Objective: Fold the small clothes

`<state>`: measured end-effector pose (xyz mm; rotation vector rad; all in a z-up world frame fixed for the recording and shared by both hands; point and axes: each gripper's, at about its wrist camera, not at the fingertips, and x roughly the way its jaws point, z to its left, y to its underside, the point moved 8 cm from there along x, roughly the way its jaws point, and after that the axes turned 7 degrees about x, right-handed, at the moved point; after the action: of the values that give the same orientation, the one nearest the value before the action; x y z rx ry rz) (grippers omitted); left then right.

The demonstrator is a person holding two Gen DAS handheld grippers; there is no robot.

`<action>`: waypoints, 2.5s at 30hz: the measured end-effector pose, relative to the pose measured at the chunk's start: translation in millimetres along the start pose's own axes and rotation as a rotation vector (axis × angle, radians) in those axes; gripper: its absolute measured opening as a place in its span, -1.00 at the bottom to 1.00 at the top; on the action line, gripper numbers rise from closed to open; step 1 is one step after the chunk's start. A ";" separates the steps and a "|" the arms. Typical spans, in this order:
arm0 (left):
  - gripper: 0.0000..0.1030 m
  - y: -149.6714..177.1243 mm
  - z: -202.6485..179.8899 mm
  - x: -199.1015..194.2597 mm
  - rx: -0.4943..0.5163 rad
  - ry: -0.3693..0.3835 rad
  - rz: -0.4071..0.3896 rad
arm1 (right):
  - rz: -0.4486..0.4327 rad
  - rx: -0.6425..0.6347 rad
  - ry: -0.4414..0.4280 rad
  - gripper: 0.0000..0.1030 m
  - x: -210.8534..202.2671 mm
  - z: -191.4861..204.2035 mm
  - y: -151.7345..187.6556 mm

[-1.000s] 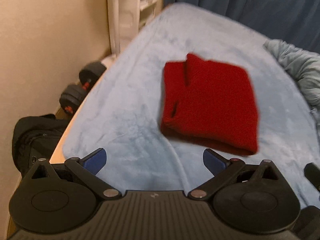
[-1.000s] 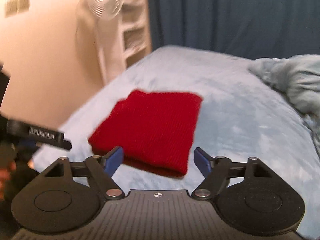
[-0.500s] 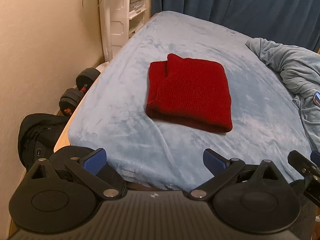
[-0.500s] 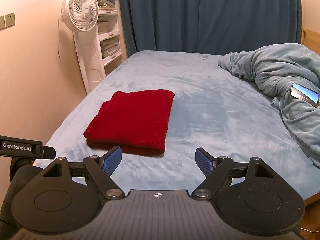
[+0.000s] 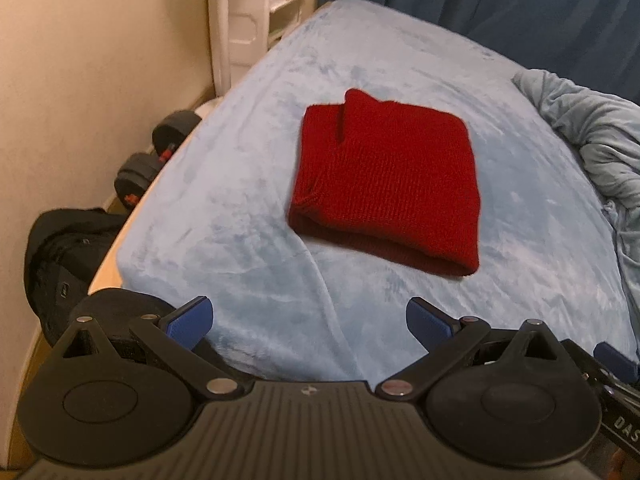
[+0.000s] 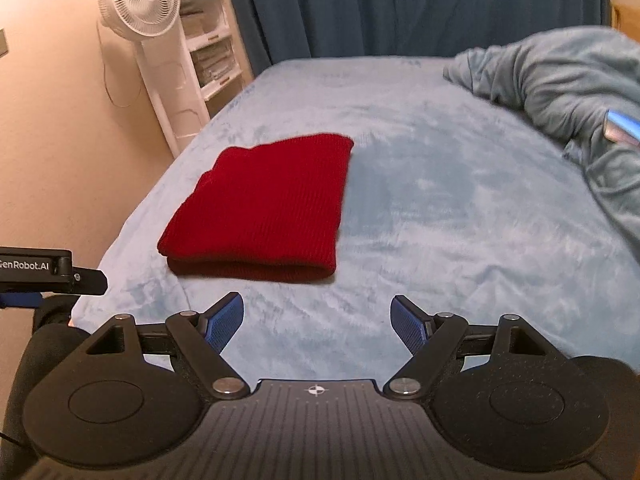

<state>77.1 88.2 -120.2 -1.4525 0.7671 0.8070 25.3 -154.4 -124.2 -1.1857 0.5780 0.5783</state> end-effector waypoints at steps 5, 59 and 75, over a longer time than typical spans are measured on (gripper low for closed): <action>0.99 -20.8 0.6 41.3 -0.117 0.016 0.052 | 0.029 0.082 -0.131 0.70 28.8 -6.3 -22.6; -0.03 -286.5 -140.4 312.6 0.280 0.288 0.098 | -0.023 0.943 -0.222 -0.45 230.1 -194.3 -66.0; 0.69 -299.7 -141.3 326.6 0.328 0.240 0.080 | -0.025 0.929 -0.223 -0.21 230.1 -178.8 -50.6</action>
<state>509.7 -39.6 -234.1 -1.2399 1.0916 0.5397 205.9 -313.6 -296.1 -0.2463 0.5430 0.3388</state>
